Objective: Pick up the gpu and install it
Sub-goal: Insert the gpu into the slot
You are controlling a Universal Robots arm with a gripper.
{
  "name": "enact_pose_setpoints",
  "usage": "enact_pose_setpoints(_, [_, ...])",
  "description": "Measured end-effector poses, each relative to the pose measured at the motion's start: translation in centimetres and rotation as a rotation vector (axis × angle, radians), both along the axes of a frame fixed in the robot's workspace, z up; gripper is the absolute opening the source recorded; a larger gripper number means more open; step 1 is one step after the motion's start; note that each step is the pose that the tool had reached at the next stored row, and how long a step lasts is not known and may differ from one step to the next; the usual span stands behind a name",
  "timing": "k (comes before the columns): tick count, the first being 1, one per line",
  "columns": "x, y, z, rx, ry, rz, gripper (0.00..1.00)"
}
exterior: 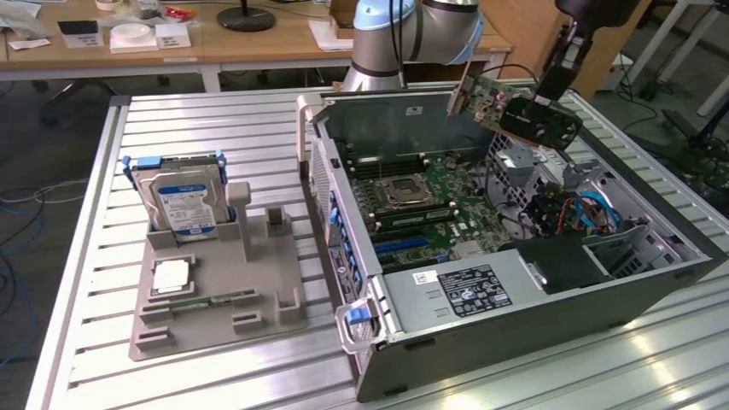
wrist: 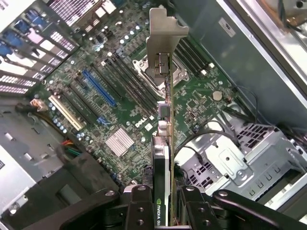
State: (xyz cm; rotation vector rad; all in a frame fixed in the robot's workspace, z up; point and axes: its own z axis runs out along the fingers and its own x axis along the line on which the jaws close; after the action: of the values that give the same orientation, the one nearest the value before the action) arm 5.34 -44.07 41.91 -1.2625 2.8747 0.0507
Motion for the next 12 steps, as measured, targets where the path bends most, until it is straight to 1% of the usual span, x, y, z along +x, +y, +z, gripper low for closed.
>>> enact_pose_setpoints(12, [0.0, 0.04, 0.0, -0.0034, 0.0, 0.116, 0.27])
